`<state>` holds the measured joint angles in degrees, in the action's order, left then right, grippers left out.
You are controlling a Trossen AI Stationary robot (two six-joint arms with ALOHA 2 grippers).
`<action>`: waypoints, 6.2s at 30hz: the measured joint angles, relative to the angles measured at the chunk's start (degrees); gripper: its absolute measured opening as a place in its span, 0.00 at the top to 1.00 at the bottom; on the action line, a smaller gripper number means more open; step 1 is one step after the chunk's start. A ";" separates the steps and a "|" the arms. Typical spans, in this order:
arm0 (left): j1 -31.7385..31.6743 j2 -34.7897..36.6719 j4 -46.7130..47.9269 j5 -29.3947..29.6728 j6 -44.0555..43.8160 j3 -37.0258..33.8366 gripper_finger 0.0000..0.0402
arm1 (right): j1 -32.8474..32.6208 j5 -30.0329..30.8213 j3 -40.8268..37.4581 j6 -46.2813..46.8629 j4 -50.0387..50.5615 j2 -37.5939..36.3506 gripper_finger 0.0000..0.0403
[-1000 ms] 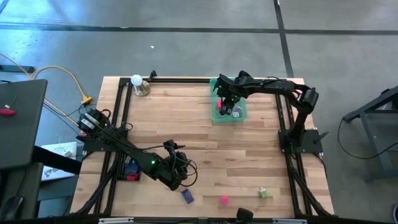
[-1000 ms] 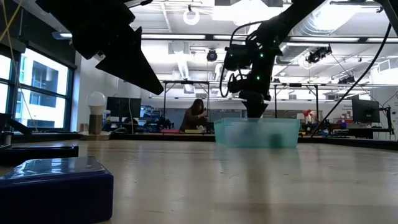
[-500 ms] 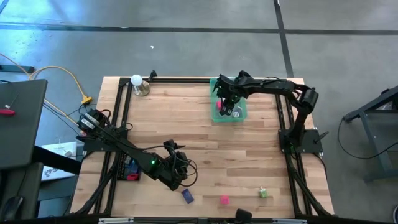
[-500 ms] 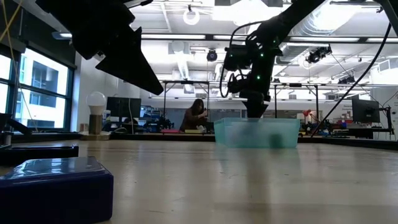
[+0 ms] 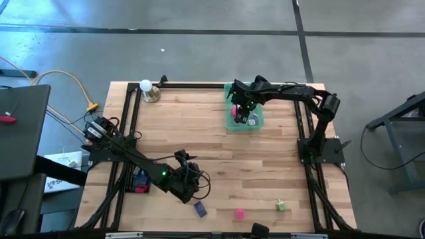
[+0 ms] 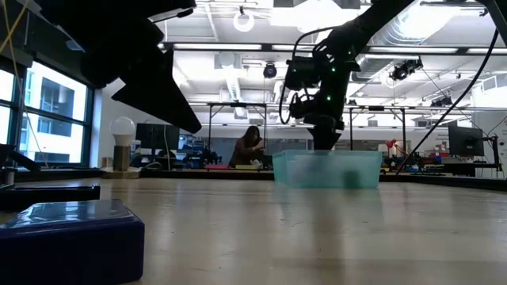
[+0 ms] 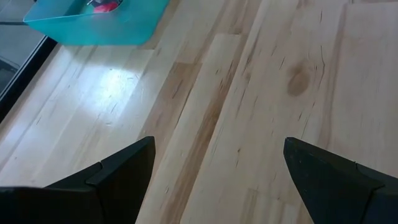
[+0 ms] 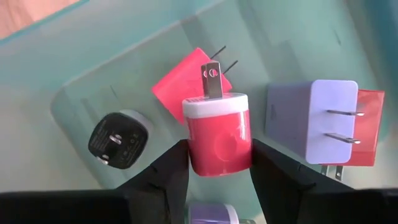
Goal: Pick & Place Office items
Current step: Put the pink white charger adapter into the green bin, then put the black digital timer into the black bin
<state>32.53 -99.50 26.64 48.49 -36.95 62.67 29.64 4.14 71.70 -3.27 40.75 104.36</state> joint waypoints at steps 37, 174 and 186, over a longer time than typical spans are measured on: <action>-0.17 -0.02 -0.11 -0.09 -0.39 0.00 0.14 | -1.42 0.11 0.00 0.53 -0.41 -0.01 0.40; -0.82 -9.84 32.89 -41.29 -18.39 19.87 0.16 | -67.90 33.09 -28.22 21.69 -30.53 -35.26 0.28; -1.64 -9.84 29.76 -43.60 -15.77 12.53 0.16 | -67.90 31.74 -28.22 21.71 -30.58 -35.26 0.28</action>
<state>30.90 -109.34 56.40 4.89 -52.72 75.21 -38.26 35.88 43.48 18.44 10.17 69.10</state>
